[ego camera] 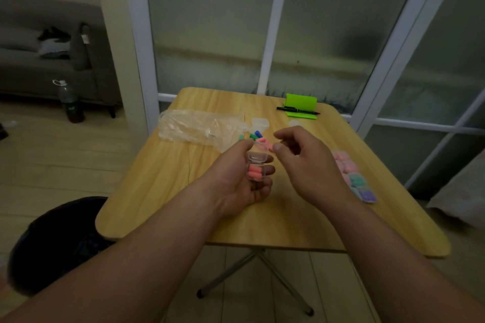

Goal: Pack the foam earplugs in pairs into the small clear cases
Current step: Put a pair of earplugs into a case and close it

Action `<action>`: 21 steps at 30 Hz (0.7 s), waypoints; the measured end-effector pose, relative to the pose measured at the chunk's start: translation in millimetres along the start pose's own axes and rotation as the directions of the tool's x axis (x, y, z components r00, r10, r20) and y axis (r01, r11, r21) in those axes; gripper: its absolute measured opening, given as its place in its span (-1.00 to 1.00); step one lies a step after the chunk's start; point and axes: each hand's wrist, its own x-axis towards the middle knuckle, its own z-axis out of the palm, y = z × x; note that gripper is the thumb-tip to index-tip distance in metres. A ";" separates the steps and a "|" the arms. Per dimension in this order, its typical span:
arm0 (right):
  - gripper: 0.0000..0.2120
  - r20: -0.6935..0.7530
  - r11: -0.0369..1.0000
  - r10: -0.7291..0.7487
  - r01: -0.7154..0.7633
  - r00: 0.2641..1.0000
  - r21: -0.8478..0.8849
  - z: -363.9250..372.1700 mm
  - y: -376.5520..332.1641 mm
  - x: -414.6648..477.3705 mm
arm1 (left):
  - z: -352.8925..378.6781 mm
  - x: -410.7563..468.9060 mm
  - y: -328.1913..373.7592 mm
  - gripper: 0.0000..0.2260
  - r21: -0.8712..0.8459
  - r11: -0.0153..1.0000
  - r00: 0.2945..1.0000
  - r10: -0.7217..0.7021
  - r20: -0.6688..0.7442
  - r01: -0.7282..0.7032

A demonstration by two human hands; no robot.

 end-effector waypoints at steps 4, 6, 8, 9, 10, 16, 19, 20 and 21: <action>-0.74 0.129 0.998 -0.039 0.045 0.991 -0.042 4.0 1.0 -4.1 | -1.5 2.8 -1.6 -0.41 -0.022 1.000 1.000 -0.002 0.017 0.002; -0.78 0.139 0.995 -0.081 0.088 0.987 -0.045 4.4 -1.8 -8.2 | -3.6 5.0 -1.1 -0.34 -0.043 0.999 1.000 0.006 -0.005 -0.007; -0.86 0.159 0.989 -0.123 0.135 0.980 -0.062 3.2 -3.5 -12.4 | -5.1 4.8 1.0 -0.34 -0.058 0.998 1.000 0.018 -0.007 -0.018; -0.88 0.186 0.984 -0.139 0.157 0.973 -0.085 3.0 -4.2 -14.5 | -6.6 6.0 1.8 -0.35 -0.067 0.997 1.000 0.022 -0.002 -0.022; -0.89 0.221 0.978 -0.147 0.175 0.964 -0.110 3.2 -5.6 -16.9 | -7.7 7.0 2.3 -0.35 -0.080 0.997 1.000 0.021 0.007 -0.020; -0.81 0.248 0.974 -0.129 0.169 0.960 -0.148 4.6 -5.0 -18.1 | -7.3 4.7 -1.2 -0.58 -0.092 0.996 0.996 0.028 0.080 -0.021; -0.71 0.229 0.985 -0.116 0.142 0.966 -0.101 -3.2 -0.6 -15.9 | -8.2 1.0 -3.9 -0.77 -0.025 0.998 0.989 0.058 0.134 -0.055; -0.64 0.237 0.983 -0.116 0.145 0.965 -0.109 -5.4 1.3 -16.2 | -8.5 0.8 -5.1 -0.79 0.008 0.998 0.990 0.065 0.123 -0.066; -0.56 0.247 0.982 -0.114 0.146 0.962 -0.118 -7.3 3.1 -16.7 | -8.8 1.4 -6.0 -0.77 0.036 0.996 0.991 0.073 0.111 -0.077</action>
